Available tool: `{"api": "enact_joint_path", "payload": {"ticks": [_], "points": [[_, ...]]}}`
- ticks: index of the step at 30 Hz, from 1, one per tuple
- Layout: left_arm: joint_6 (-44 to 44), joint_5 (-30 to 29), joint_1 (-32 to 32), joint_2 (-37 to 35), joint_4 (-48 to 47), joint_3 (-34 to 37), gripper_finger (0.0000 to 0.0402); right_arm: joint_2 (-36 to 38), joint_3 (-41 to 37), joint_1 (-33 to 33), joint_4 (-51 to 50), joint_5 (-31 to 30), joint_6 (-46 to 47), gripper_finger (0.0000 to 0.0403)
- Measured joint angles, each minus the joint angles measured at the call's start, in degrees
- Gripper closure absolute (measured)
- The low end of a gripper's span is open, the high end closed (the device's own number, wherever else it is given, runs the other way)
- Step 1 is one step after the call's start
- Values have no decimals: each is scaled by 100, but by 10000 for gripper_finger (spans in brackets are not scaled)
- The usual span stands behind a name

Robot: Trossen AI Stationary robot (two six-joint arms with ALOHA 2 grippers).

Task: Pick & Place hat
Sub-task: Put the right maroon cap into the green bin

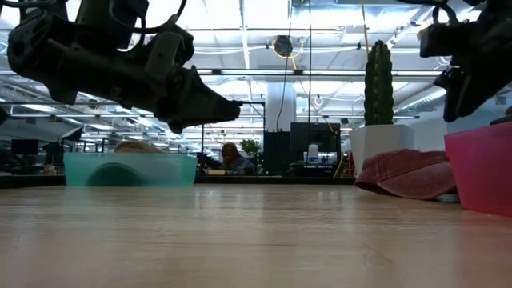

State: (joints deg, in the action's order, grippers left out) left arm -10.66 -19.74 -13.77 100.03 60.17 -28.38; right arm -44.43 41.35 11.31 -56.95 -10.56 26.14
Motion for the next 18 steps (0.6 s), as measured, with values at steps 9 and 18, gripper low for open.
{"api": "enact_joint_path", "payload": {"ticks": [9, 18], "points": [[-110, -178, -1, 0, -3, 0, 364, -126, -653, 7, 1078, 7, -426, 220], [-153, -178, -1, 0, -43, 0, 364, -669, -705, 7, 1194, -154, -262, 220]]}}
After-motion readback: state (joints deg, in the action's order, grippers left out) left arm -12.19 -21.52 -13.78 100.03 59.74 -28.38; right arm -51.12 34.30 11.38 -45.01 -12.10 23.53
